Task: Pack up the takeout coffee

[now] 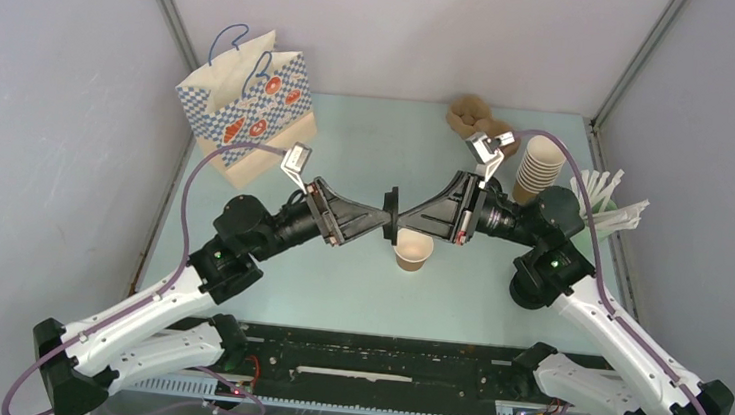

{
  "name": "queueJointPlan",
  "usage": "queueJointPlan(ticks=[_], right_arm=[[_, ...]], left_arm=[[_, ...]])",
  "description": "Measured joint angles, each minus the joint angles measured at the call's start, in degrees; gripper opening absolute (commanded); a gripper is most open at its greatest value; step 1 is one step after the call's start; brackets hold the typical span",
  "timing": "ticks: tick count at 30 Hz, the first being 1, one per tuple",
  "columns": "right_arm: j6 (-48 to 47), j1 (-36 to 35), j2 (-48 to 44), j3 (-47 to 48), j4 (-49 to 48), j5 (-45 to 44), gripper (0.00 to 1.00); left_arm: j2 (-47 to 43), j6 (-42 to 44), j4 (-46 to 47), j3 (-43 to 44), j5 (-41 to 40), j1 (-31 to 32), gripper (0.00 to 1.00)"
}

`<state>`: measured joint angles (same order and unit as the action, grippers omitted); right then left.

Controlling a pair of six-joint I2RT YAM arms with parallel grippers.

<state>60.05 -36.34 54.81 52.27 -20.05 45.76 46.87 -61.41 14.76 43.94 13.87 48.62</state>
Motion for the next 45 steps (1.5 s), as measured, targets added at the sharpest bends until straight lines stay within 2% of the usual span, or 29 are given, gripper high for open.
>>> queueJointPlan(ticks=[3, 7, 12, 15, 18, 25, 29, 34, 39, 45], right_arm=[[-0.74, 0.37, -0.37, 0.00, 1.57, -0.02, 0.33], [-1.49, 0.79, -0.48, 0.00, 3.28, -0.22, 0.50], [-4.74, 4.26, -2.62, 0.02, 11.23, -1.16, 0.61], [-10.03, 12.04, -6.84, 0.22, 23.45, -3.06, 0.62], [-18.69, 19.82, -10.43, 2.47, 39.21, -7.32, 0.68], [-34.23, 21.18, -11.52, 5.35, 62.82, -18.08, 0.88], [-38.47, 21.81, -10.93, 7.19, 71.21, -23.23, 0.92], [-40.89, 25.00, -11.32, 13.46, 76.08, -24.46, 0.93], [-42.73, 26.95, -13.00, 17.42, 77.50, -24.65, 0.93], [-44.39, 25.51, -12.63, 19.56, 79.32, -26.43, 0.93]], left_arm=[[0.04, 0.13, -0.57, 0.00, 0.00, 0.00, 0.65], [0.07, 0.46, -0.81, 0.00, 0.00, 0.00, 0.64], [0.07, 3.28, -4.15, 0.13, -1.29, 0.02, 0.64], [0.96, 7.58, -10.84, 1.66, -3.91, 0.09, 0.63], [5.07, 13.92, -20.24, 6.47, -9.16, 0.85, 0.62], [22.01, 26.14, -38.45, 21.75, -21.16, 3.91, 0.61], [35.65, 31.01, -48.61, 35.08, -27.06, 6.47, 0.61], [48.41, 35.08, -57.68, 48.46, -30.40, 9.05, 0.60], [55.54, 38.73, -63.34, 54.36, -32.15, 10.05, 0.60], [58.99, 39.93, -66.75, 55.25, -32.76, 11.17, 0.60]])
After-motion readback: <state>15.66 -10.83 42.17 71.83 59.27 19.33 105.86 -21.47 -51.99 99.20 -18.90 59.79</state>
